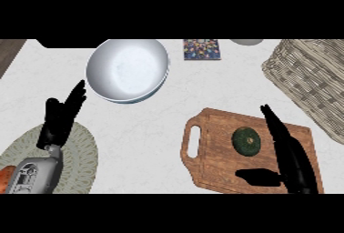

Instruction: Pick the squash from the cutting board and place it in the basket

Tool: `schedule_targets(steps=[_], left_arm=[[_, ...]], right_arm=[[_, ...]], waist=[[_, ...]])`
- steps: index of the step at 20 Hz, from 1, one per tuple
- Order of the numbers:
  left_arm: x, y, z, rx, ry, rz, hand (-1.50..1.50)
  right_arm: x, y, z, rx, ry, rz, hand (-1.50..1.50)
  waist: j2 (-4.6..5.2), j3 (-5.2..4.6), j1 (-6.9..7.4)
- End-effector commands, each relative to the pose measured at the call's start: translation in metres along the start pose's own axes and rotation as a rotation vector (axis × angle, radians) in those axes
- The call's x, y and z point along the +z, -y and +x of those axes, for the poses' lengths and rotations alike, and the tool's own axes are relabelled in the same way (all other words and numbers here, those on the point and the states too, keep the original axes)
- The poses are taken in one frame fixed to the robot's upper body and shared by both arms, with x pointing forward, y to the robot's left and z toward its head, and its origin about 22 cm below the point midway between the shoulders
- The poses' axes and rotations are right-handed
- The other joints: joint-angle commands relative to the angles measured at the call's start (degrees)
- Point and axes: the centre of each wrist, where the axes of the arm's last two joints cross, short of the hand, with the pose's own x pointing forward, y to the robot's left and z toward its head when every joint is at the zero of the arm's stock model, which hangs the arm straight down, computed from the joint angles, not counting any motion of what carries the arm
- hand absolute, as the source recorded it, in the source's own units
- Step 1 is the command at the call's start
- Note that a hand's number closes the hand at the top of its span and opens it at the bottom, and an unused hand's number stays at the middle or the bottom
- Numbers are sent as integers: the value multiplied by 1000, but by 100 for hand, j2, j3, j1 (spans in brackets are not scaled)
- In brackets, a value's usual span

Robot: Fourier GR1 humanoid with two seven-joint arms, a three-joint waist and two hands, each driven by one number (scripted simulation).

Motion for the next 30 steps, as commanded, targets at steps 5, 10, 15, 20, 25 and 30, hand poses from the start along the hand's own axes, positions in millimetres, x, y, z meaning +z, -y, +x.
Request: schedule_targets(steps=[5, 10, 15, 20, 25, 30], left_arm=[[-7, 3, 5, -10, 1, 2, 0], [-2, 13, 6, 10, -19, 3, 0], [-5, 11, 2, 0, 3, -14, 0], [7, -4, 7, -13, 5, 4, 0], [-2, 6, 13, -8, 1, -5, 0], [-7, 11, 16, -11, 20, -15, 0]], right_arm=[[5, -15, -12, 4, -27, 33, -150], [-24, -15, -15, -27, -5, 21, -150], [-27, -29, -13, 45, 9, 32, 150], [-22, -29, -11, 178, 65, -16, 150], [-26, -28, -20, 462, 220, 228, 150], [-33, -15, -23, 751, 385, 524, 150]], waist=[[-1, 0, -8], [1, 1, 4], [2, 0, 0], [-5, 0, 12], [2, -8, 64], [17, -14, 105]])
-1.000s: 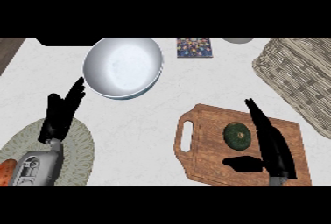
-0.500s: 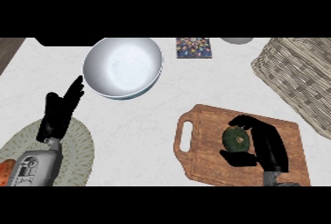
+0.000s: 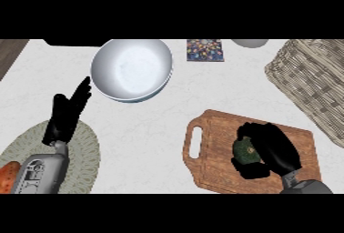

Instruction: Pick the squash from the cutting board and place it in the basket

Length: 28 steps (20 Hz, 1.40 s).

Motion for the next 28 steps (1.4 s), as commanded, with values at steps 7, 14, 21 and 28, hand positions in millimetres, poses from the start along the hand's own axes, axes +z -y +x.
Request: schedule_targets(steps=[7, 14, 21, 28], left_arm=[[30, -12, -4, 6, -6, 7, 0], [10, -8, -19, 1, -32, 39, 0], [10, -16, -13, -3, -33, 32, 0], [0, -15, -12, 19, -13, 25, 0]], right_arm=[[3, 36, -4, 202, 233, 64, 150], [34, 87, 23, -241, 291, -14, 150], [69, 151, 30, -517, 329, -212, 150], [89, 227, 24, -570, 264, -317, 150]], waist=[[22, 65, -83], [-2, 56, -241], [-16, 50, -246], [-1, 43, -219]])
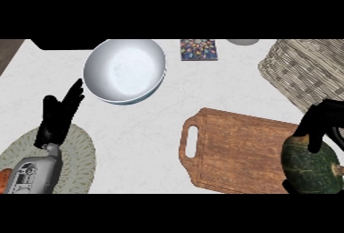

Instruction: Pick the squash from the cutting board and place it in the basket

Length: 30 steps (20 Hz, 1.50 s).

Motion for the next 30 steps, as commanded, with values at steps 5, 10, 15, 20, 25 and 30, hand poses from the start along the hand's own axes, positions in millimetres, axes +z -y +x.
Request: schedule_targets(steps=[5, 10, 15, 20, 25, 30], left_arm=[[-3, 6, 0, 4, -8, -16, 0], [-16, -7, 4, -17, 0, 1, 0], [-7, -2, 3, -4, 31, -28, 0], [-6, 19, 8, -18, 36, -48, 0], [-2, 26, 1, -10, 28, -48, 0], [-13, 14, -2, -13, 32, -22, 0]], right_arm=[[-30, 90, 52, -27, -44, -110, 150], [-44, 143, 69, 51, -135, -184, 150], [-52, 170, 68, 374, -284, -208, 150], [-74, 196, 26, 441, -399, -159, 150], [-61, 206, -37, 537, -450, -170, 150], [-61, 222, -80, 526, -376, -148, 150]], waist=[[-1, -3, 84], [33, 2, 91], [80, 3, 251], [120, 11, 342], [129, 23, 292], [113, 18, 248]])
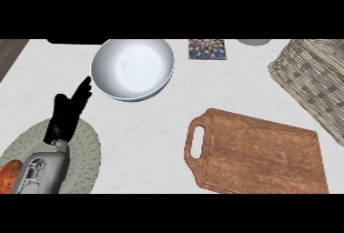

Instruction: Pick the squash from the cutting board and place it in the basket

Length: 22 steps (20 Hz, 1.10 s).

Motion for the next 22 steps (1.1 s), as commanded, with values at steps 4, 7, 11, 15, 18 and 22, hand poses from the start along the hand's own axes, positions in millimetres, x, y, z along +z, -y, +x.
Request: schedule_targets(steps=[4, 7, 11, 15, 18, 22], left_arm=[[2, -13, 3, 5, 10, -6, 0], [7, -1, 1, 3, -17, -10, 0], [0, -7, 10, 12, -4, 0, 0], [9, 2, 3, 2, 2, -8, 0], [10, -13, 3, 2, 19, -19, 0], [5, 1, 4, -9, 20, -11, 0]], right_arm=[[-23, -22, -61, -31, 58, 71, 150], [-25, -41, -83, -27, 63, 68, 150], [-38, -47, -87, -2, 68, 94, 150], [-45, -95, -99, -100, 57, 148, 150], [-35, -110, -126, -198, -71, 186, 150], [-47, -104, -117, -277, -19, 206, -150]], waist=[[-9, -1, 38], [-19, 1, 9], [-20, -1, 17], [-28, 2, 6], [-5, 6, 62], [-15, 2, 11]])
